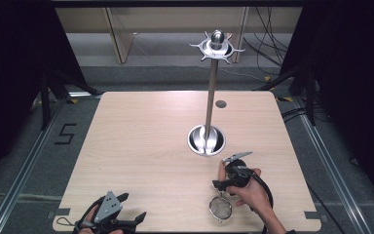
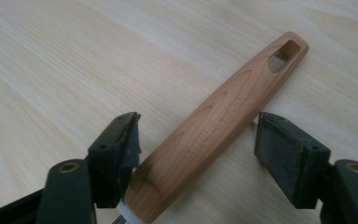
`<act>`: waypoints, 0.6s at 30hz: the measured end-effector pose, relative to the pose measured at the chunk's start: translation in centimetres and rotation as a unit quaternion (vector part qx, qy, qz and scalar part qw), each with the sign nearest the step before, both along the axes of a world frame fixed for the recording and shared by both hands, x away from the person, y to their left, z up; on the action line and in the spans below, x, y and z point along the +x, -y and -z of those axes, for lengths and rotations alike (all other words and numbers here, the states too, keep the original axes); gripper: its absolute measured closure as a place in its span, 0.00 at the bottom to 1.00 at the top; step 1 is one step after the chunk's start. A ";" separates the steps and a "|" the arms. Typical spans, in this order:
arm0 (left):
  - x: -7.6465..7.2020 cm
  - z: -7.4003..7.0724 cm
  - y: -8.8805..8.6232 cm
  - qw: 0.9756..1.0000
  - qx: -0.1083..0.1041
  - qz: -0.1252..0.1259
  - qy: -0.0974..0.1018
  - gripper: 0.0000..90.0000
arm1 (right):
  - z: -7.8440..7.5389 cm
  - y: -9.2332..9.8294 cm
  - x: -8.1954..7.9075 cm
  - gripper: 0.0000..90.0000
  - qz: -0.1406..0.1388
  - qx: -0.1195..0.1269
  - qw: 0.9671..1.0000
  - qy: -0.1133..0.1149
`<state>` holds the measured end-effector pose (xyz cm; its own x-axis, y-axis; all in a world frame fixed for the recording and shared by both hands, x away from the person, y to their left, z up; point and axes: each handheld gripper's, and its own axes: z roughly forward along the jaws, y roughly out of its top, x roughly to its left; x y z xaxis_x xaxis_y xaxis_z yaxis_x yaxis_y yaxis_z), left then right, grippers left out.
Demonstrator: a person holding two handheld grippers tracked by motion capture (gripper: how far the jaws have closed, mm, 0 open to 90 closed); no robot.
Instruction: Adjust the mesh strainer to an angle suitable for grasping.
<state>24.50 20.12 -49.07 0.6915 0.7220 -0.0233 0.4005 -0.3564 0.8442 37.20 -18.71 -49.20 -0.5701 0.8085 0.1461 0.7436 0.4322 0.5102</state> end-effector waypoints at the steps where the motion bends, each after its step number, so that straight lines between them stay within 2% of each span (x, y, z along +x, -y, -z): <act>1: 0.0 0.0 0.0 1.000 0.001 -0.001 0.002 0.16 | 0.0 0.1 0.1 0.38 -0.008 -0.002 1.000 0.003; 3: 0.0 0.0 0.0 1.000 -0.001 -0.002 0.000 0.16 | -0.2 0.2 -0.1 0.44 -0.012 -0.016 1.000 0.001; 4: -0.1 0.1 0.1 1.000 -0.003 -0.008 -0.010 0.16 | -0.2 0.3 0.0 0.48 -0.019 -0.021 1.000 0.003; 7: -0.1 0.1 0.1 1.000 -0.004 -0.009 -0.010 0.16 | -0.4 0.6 0.2 0.57 -0.030 -0.028 0.999 -0.001; 8: -0.1 0.1 0.2 1.000 -0.008 -0.009 -0.008 0.16 | -0.4 0.8 0.3 0.58 -0.038 -0.028 0.999 -0.003; 9: 0.1 0.0 0.0 1.000 0.004 0.000 -0.002 0.16 | -0.4 0.8 0.4 0.60 -0.037 -0.033 0.999 -0.007; 11: 0.0 0.1 0.0 1.000 0.007 -0.008 -0.009 0.16 | -0.6 1.0 0.7 0.64 -0.045 -0.029 0.998 -0.020; 14: 0.1 0.1 0.0 1.000 0.000 -0.004 -0.005 0.16 | -0.6 1.1 1.0 0.67 -0.046 -0.028 0.998 -0.023; 15: 0.2 0.0 -0.2 1.000 0.014 0.002 0.002 0.16 | -0.7 1.4 1.5 0.67 -0.057 -0.034 0.997 -0.029; 16: 0.2 0.0 -0.2 1.000 0.014 0.002 0.002 0.17 | -0.7 1.4 1.5 0.67 -0.057 -0.034 0.997 -0.029; 18: 0.0 0.0 0.0 1.000 -0.001 -0.006 -0.007 0.16 | -0.9 1.5 1.9 0.70 -0.061 -0.047 0.996 -0.038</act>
<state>24.50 20.14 -49.10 0.6824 0.7302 -0.0342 0.4170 -0.3504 0.8387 39.07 -20.18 -48.31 -0.6547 0.7465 0.1189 0.7178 0.5645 0.4076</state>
